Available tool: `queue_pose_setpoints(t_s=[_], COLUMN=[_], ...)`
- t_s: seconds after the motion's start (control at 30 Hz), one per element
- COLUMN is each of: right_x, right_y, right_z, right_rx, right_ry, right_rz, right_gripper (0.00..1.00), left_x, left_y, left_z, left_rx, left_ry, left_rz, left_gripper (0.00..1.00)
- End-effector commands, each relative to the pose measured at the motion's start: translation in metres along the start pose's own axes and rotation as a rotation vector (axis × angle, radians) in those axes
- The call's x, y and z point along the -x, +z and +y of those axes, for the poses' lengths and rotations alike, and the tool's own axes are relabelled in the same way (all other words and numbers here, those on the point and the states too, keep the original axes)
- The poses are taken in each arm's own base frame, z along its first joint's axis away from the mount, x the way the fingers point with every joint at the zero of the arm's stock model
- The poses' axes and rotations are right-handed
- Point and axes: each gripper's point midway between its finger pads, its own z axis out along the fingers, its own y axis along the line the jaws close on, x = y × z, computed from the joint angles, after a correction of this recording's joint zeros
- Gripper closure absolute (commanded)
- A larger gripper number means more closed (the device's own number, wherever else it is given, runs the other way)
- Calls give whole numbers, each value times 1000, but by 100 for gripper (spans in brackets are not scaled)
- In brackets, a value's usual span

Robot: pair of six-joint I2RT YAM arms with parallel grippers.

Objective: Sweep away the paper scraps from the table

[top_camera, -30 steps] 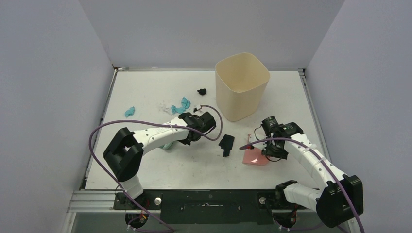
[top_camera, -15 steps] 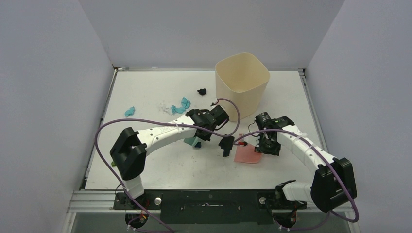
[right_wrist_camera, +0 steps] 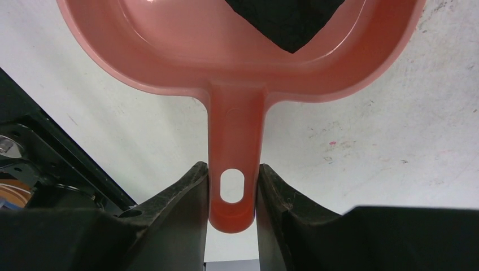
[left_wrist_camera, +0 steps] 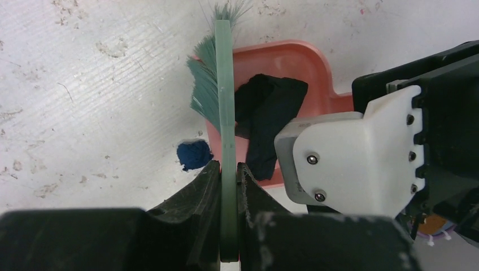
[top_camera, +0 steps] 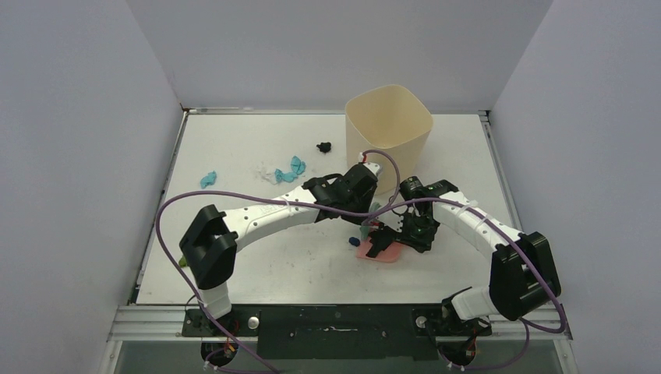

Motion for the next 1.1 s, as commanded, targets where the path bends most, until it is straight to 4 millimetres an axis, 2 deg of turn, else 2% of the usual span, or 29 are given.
queue_pose_setpoints(t_s=[0.0,0.03,0.17,0.3,0.43,0.6,0.67,0.83,0.9,1.07], right_x=[25,25,28,28,27,27,27,26,28,34], right_y=[3,4,5,6,2,-5,-6,-3,-3,-10], right_z=[-2,-1,6,6,8,6,6,9,8,7], right_rx=[-4,-3,0,-7,-3,-29,-32,-22,-25,-27], right_ry=[13,11,-14,-14,-12,-26,-31,-42,-47,-59], right_rz=[-116,-121,-170,-175,-168,-178,-181,-184,-191,-218], right_gripper=[95,95,95,95,95,95,95,95,95,95], left_x=[-1,3,14,10,0,-20,-30,-61,-65,-60], left_y=[-41,-49,-86,-122,-156,-193,-202,-193,-197,-217], left_z=[-42,-39,-5,37,98,200,228,269,285,324], left_rx=[-173,-159,0,188,484,1028,1192,1349,1412,1573], left_ry=[-76,-85,-92,-63,-18,-7,9,65,55,25], left_rz=[6,-13,-99,-117,-116,-67,-16,178,191,133], left_gripper=[100,100,100,100,100,100,100,100,100,100])
